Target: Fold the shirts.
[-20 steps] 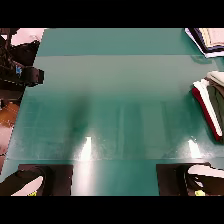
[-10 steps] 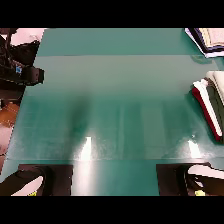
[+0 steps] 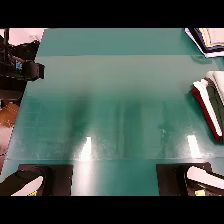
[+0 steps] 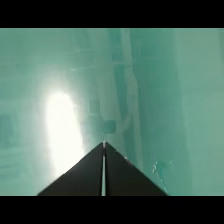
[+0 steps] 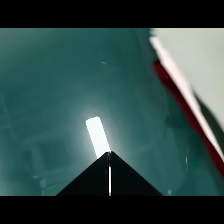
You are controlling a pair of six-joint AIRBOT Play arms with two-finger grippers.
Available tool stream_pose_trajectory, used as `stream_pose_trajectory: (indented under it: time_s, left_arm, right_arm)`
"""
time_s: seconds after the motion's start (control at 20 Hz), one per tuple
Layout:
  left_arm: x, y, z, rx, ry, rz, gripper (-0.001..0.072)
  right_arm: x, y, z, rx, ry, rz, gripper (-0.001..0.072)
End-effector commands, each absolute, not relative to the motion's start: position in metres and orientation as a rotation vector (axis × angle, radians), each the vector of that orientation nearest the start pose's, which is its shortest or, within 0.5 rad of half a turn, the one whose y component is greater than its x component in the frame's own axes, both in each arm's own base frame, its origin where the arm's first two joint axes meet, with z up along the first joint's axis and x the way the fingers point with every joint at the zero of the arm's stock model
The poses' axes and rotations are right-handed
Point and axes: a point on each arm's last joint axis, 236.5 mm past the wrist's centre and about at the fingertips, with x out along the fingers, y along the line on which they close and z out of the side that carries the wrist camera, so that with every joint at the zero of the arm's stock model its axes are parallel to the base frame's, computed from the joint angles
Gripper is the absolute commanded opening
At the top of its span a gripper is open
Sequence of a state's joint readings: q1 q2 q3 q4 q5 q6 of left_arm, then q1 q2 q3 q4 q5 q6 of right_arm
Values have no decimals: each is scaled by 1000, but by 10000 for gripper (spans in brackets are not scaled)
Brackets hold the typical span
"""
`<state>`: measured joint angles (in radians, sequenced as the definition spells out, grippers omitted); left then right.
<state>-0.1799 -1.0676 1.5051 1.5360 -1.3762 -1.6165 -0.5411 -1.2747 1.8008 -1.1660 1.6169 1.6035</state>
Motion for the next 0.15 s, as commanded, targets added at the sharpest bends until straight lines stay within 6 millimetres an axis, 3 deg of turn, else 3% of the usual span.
stream_pose_trajectory:
  time_s: [0.0,0.1]
  left_arm:
    - [365,-74,202,20,934,-174,31]
    - [365,-75,202,20,934,-174,31]
  right_arm:
    - [387,-57,233,441,951,10,19]
    - [391,-41,234,418,953,44,19]
